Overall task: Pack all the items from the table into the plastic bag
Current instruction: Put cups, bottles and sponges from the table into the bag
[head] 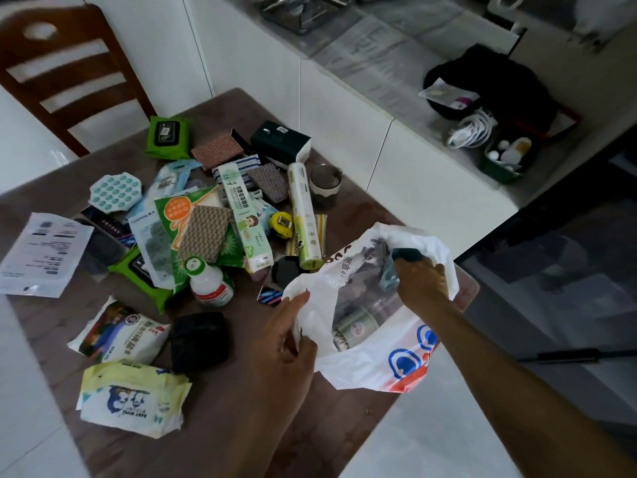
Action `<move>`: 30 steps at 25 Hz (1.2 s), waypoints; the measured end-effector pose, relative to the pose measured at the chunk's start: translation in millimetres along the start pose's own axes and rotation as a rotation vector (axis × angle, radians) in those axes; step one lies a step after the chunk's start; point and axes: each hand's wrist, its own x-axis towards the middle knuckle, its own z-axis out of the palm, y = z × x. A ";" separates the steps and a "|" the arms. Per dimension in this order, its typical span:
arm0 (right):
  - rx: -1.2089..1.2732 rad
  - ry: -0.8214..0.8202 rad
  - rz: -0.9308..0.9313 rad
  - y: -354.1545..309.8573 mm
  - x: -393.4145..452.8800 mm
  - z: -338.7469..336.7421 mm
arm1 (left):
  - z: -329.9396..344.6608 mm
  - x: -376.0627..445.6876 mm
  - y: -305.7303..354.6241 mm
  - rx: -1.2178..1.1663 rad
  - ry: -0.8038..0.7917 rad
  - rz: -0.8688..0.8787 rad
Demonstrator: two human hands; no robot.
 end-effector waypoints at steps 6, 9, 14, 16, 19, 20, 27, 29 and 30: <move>-0.186 0.095 -0.080 26.6 -14.3 6.7 | 3.6 -0.3 -3.8 0.008 -0.033 -0.007; -0.132 0.052 -0.094 48.8 -23.3 9.7 | 4.7 -1.5 -7.5 0.078 -0.058 0.012; 0.014 0.211 -0.266 68.1 -32.6 11.0 | 9.4 -6.5 -3.0 0.022 -0.095 -0.016; 0.024 0.113 -0.290 67.1 -32.6 16.6 | 9.9 -6.8 -4.6 0.003 -0.097 -0.014; 0.090 0.124 -0.303 64.3 -37.5 14.5 | 10.2 -7.9 -7.7 -0.023 -0.099 -0.009; 0.166 0.154 -0.329 60.6 -43.3 8.0 | 10.6 -8.1 -8.3 -0.024 -0.091 -0.015; 0.030 -0.203 -0.397 34.5 -81.2 4.7 | 17.5 -14.9 -7.0 0.026 -0.114 -0.025; -0.105 -0.246 -0.260 39.0 -82.0 -5.1 | 13.0 -18.2 -7.9 0.085 -0.050 0.011; -0.159 -0.246 -0.235 39.7 -85.0 -11.8 | 11.6 -20.7 -10.0 0.092 -0.028 0.025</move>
